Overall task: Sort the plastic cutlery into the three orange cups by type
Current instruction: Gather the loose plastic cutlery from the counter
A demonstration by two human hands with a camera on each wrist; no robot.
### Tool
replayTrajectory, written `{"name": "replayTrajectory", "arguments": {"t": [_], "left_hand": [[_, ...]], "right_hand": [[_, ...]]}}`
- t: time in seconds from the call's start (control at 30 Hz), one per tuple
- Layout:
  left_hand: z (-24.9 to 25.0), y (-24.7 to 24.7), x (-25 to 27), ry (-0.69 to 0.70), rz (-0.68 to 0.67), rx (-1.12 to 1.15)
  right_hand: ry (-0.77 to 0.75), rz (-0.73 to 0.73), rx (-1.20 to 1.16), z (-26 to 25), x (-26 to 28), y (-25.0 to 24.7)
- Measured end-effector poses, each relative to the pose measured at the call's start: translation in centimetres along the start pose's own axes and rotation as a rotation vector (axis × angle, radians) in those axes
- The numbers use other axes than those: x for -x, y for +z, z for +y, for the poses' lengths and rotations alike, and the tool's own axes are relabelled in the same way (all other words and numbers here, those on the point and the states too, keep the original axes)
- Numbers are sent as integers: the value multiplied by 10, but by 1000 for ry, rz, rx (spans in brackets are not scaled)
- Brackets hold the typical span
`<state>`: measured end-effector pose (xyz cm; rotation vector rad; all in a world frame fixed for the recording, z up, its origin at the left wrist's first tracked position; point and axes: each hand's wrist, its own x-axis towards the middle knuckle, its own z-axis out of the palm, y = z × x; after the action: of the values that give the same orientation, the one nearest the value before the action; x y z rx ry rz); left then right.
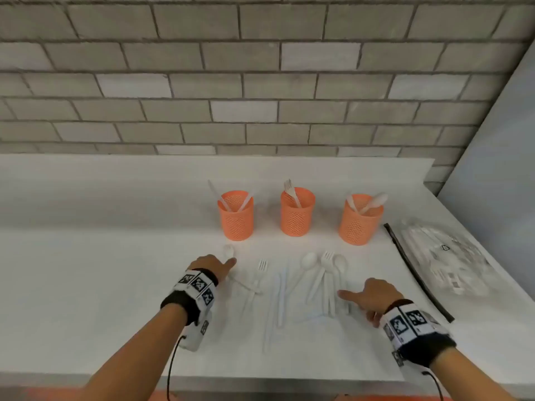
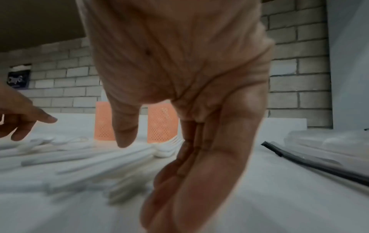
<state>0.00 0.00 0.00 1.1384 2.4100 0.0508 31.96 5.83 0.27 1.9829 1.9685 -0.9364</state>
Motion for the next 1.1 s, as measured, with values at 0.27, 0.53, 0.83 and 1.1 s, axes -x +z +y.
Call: {"name": "replayTrajectory", "arguments": {"t": [0.27, 0.53, 0.83, 1.1], "left_hand": [[18, 11, -10, 70, 47, -224], [19, 11, -3, 68, -37, -221], [45, 43, 20, 206, -209, -72], [67, 51, 18, 192, -193, 53]], "right_hand": [[105, -42, -286, 5, -22, 7], [6, 39, -115, -14, -32, -7], [-115, -3, -123, -63, -35, 12], [-167, -57, 148, -44, -20, 13]]}}
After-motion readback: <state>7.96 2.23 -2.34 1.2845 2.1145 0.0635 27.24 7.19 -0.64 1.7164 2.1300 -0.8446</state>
